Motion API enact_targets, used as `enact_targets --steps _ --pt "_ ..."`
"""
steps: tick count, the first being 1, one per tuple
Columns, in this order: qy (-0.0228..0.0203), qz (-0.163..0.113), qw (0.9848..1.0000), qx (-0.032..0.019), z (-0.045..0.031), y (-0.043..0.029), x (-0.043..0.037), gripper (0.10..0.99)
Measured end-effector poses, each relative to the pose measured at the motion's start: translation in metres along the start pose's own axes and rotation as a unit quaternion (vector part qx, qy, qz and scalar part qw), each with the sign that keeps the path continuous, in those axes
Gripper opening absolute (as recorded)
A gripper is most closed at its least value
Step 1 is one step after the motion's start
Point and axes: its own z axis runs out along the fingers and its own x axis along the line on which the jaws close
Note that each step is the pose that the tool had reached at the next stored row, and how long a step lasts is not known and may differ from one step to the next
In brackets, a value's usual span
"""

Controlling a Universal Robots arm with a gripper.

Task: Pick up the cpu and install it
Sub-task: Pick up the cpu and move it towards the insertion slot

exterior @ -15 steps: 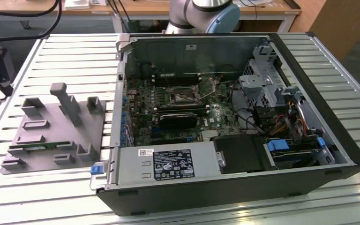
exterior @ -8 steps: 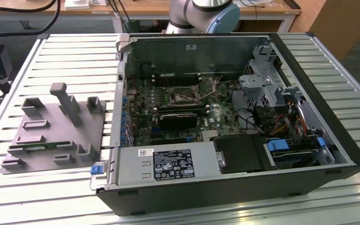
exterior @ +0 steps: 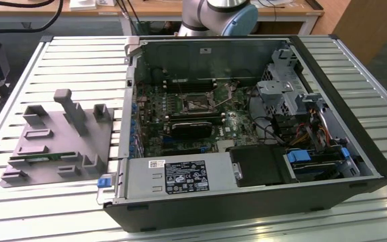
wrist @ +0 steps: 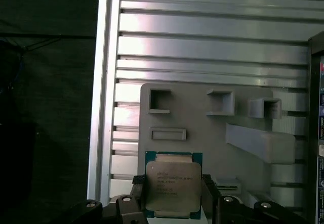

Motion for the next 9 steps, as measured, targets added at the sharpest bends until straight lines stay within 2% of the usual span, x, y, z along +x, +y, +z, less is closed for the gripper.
enact_targets --steps 9 --pt "0.0000 0.000 1.0000 0.0000 -0.0106 0.0005 0.0000 0.529"
